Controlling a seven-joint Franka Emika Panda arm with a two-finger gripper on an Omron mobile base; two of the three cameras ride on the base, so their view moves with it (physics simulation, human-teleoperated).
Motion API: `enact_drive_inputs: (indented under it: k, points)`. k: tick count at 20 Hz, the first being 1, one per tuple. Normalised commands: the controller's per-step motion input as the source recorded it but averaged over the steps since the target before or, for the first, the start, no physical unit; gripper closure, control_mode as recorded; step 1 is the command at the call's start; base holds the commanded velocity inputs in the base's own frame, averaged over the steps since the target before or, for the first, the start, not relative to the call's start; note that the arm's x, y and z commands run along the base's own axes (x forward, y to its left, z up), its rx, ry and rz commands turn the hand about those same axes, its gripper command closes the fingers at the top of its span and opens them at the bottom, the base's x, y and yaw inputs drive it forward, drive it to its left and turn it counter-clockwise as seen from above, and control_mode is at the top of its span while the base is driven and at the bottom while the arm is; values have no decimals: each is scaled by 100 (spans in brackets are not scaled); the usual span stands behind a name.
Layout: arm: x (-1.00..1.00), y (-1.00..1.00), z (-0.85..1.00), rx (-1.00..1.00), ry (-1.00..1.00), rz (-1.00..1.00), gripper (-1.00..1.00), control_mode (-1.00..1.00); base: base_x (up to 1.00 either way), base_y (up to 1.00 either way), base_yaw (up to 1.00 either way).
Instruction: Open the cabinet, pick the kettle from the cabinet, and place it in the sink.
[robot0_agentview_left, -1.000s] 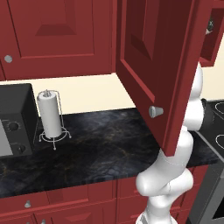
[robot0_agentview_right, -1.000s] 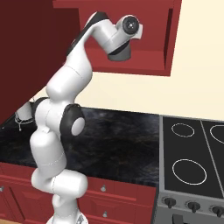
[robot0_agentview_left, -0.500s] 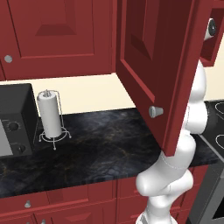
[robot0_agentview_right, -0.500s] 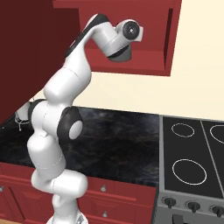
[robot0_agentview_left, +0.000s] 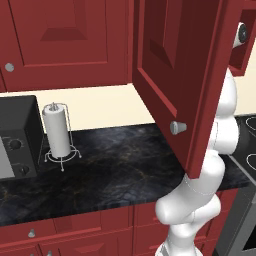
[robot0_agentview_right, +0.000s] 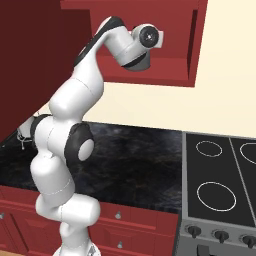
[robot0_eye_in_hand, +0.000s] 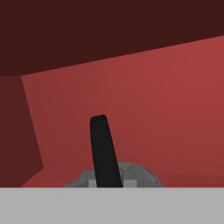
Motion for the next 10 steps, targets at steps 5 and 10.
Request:
enact_drive_inputs:
  k: [5, 10]
  points:
    - [-6, -1, 4, -6, 0, 0, 100, -100, 0, 0, 0]
    - [-12, -6, 5, -3, 0, 0, 100, -100, 0, 0, 0]
